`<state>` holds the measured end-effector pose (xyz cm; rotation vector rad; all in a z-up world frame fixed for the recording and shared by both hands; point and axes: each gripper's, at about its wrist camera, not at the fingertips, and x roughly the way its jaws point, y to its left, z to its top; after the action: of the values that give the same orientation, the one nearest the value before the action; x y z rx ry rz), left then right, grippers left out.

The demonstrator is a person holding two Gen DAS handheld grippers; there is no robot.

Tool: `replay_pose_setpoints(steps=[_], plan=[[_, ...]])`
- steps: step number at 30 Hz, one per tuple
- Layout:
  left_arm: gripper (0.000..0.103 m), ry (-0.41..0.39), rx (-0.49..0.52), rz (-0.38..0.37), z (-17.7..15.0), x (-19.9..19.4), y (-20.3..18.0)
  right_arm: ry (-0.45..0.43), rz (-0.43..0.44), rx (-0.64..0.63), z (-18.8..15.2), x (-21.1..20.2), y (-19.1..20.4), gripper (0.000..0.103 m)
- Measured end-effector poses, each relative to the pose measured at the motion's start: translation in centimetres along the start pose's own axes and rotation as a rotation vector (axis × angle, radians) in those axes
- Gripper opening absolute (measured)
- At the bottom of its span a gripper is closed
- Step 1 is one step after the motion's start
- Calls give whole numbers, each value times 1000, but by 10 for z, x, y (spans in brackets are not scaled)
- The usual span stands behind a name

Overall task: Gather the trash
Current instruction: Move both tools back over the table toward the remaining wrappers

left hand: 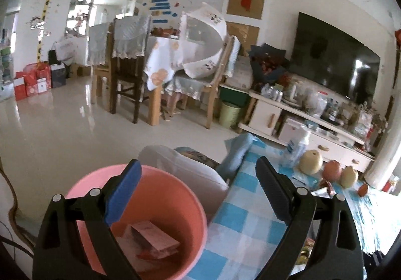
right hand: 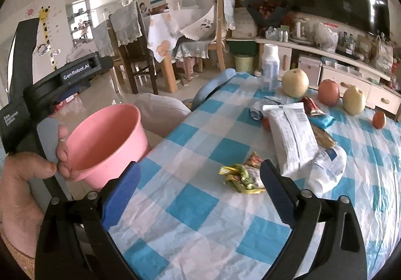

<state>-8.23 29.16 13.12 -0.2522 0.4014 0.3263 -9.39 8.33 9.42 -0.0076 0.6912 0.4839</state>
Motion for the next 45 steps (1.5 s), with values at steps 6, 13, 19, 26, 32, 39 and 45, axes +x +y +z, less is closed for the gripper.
replay_pose_setpoints(steps=[6,13,19,26,32,39,45], plan=[[93,16,60,-40,-9,1,-25,-13,-7,29,-2,-9,-18,95],[93,21,100,-91,-19,2,-49,-34,-22,70,-1,-22,-46,95],[93,44,128,-115,-26,6,-68,-38,-43,100,-2,-31,-70,95],[93,56,194,-139,-36,7,-92,-39,-65,136,-4,-38,-96,95],[93,66,263,-161,-46,7,-113,-46,-80,162,-4,-45,-113,95],[93,81,341,-192,-58,5,-137,-59,-103,188,-4,-54,-134,95],[93,108,400,-212,-70,8,-159,-60,-125,212,-4,-58,-154,95]])
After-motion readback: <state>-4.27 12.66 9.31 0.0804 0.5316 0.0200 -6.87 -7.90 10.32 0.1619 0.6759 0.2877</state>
